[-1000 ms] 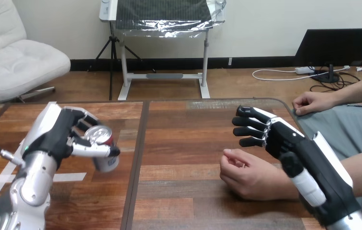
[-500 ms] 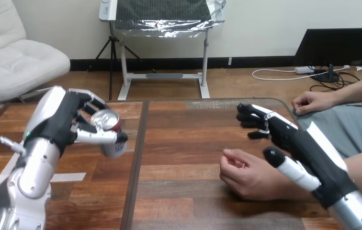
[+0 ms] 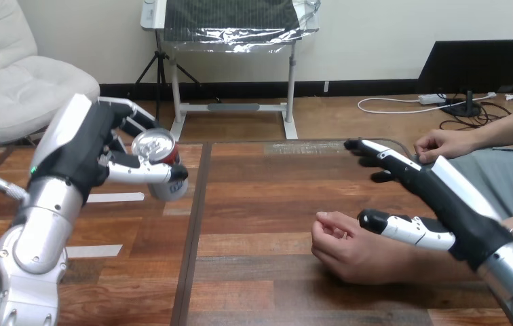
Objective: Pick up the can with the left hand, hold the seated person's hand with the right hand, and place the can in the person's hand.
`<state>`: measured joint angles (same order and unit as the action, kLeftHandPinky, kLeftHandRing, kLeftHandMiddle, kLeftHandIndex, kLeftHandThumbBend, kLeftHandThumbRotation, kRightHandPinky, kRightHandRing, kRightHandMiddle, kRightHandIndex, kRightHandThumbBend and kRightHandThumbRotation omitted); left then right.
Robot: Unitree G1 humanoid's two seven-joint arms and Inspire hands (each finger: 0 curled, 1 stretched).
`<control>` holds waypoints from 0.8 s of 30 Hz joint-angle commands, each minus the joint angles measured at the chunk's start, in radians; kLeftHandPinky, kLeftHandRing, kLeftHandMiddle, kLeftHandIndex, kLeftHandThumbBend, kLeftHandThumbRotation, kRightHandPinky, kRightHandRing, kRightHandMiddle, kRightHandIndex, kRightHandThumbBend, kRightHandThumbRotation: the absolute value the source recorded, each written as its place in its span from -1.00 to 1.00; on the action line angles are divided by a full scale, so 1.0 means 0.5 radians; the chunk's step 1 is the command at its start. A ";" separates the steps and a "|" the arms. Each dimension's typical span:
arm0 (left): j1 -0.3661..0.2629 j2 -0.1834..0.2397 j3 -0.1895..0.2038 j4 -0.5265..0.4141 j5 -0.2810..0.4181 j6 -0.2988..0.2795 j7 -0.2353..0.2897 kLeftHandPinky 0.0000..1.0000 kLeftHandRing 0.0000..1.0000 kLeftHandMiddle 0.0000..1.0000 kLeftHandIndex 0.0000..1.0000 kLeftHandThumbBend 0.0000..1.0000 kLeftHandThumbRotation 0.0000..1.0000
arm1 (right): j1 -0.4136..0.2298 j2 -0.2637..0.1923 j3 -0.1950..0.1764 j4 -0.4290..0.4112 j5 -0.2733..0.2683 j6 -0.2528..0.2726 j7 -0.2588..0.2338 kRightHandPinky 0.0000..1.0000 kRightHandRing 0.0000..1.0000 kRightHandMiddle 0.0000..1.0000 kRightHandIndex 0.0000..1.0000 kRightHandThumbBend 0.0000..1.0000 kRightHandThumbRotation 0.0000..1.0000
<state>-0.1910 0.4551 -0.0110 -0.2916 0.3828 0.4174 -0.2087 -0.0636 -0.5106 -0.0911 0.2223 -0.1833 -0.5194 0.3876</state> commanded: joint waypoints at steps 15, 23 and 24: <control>-0.116 0.018 0.061 -0.250 -0.040 0.028 -0.057 -0.62 -0.46 -0.26 -0.10 0.24 -1.00 | -0.389 -0.300 0.112 0.404 -0.277 -0.123 -0.038 0.61 0.90 0.97 0.98 1.00 0.56; -0.130 0.016 0.050 -0.288 -0.024 0.078 -0.072 -0.64 -0.48 -0.28 -0.09 0.25 -1.00 | -0.477 -0.378 0.176 0.551 -0.333 -0.140 -0.006 0.64 0.92 0.95 0.99 1.00 0.53; -0.132 0.015 0.047 -0.300 -0.020 0.097 -0.078 -0.64 -0.48 -0.29 -0.09 0.25 -1.00 | -0.490 -0.392 0.188 0.573 -0.342 -0.141 0.007 0.65 0.92 0.95 0.99 1.00 0.53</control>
<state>-0.1914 0.4550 -0.0089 -0.3722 0.3635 0.4513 -0.2496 -0.2067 -0.6646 -0.0221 0.4709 -0.3402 -0.5701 0.3871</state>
